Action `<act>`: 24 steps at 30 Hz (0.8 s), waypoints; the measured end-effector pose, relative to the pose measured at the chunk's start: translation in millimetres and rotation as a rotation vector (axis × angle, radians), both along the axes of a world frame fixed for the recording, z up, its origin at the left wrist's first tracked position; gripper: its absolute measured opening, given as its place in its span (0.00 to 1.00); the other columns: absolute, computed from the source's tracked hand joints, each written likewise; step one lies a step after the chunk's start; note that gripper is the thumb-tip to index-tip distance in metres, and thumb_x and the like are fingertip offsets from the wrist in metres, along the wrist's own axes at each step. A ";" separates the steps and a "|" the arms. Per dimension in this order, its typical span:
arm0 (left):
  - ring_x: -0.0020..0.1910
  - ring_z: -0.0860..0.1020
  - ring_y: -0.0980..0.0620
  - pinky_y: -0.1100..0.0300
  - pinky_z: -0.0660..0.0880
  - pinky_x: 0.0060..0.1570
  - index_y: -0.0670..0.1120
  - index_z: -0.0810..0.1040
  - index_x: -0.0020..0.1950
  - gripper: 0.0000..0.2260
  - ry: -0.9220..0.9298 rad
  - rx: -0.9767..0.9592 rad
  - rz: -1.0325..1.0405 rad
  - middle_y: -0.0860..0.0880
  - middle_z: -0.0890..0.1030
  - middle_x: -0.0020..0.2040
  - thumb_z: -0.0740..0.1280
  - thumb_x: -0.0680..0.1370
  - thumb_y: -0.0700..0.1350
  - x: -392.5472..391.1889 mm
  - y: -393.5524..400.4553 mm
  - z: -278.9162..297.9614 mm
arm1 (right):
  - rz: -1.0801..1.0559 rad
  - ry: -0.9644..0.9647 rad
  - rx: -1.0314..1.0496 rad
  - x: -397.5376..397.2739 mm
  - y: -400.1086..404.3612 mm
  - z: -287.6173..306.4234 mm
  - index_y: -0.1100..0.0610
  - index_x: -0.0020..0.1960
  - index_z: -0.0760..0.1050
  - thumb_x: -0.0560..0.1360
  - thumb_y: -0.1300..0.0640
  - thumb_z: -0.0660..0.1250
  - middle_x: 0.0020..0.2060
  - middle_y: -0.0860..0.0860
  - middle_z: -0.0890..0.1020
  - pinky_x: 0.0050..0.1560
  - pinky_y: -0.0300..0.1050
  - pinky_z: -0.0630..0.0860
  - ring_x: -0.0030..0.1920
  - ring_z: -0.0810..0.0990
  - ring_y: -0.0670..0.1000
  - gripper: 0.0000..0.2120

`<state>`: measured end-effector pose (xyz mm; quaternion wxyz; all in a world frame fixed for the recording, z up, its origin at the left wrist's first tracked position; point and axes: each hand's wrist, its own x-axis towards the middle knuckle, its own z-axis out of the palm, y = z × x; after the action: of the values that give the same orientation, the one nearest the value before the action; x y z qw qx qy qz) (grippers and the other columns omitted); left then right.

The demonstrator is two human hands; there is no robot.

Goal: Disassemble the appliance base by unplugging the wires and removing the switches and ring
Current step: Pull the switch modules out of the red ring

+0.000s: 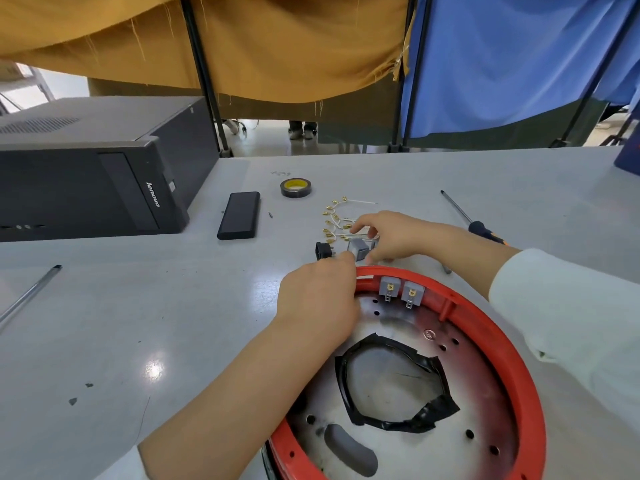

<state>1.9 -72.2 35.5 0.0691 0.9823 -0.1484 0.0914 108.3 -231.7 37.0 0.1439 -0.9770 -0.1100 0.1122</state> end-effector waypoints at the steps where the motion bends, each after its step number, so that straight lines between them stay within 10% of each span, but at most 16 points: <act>1: 0.37 0.66 0.47 0.59 0.55 0.27 0.49 0.60 0.47 0.10 0.000 0.004 -0.003 0.48 0.76 0.46 0.62 0.75 0.42 0.2 0.0 0.1 | 0.016 0.001 0.010 0.9 1.8 -0.1 0.51 0.68 0.69 0.71 0.60 0.74 0.57 0.56 0.76 0.41 0.40 0.71 0.36 0.75 0.47 0.28; 9: 0.38 0.66 0.47 0.58 0.56 0.28 0.50 0.65 0.52 0.09 0.002 0.007 -0.013 0.48 0.78 0.50 0.63 0.75 0.43 0.2 0.8 -0.1 | 0.015 -0.031 0.020 1.7 22.1 -4.7 0.52 0.67 0.72 0.72 0.57 0.73 0.63 0.52 0.76 0.53 0.43 0.72 0.60 0.76 0.53 0.24; 15: 0.37 0.66 0.47 0.58 0.57 0.30 0.51 0.61 0.49 0.11 -0.006 0.006 -0.016 0.48 0.77 0.49 0.63 0.75 0.44 -0.1 1.5 -1.0 | -0.050 0.084 0.029 -0.5 24.6 2.9 0.55 0.72 0.65 0.71 0.70 0.68 0.57 0.59 0.78 0.42 0.44 0.75 0.42 0.76 0.52 0.32; 24: 0.49 0.76 0.43 0.57 0.63 0.37 0.49 0.68 0.55 0.11 0.007 0.015 -0.034 0.48 0.78 0.53 0.64 0.75 0.44 3.1 0.4 -3.1 | -0.132 -0.016 0.055 -5.1 5.7 2.7 0.59 0.70 0.67 0.72 0.65 0.70 0.54 0.55 0.77 0.54 0.49 0.78 0.48 0.78 0.53 0.28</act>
<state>5.0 -71.8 32.5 0.0635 0.9804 -0.1655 0.0858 103.2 -226.1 39.7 0.1768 -0.9787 -0.0496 0.0916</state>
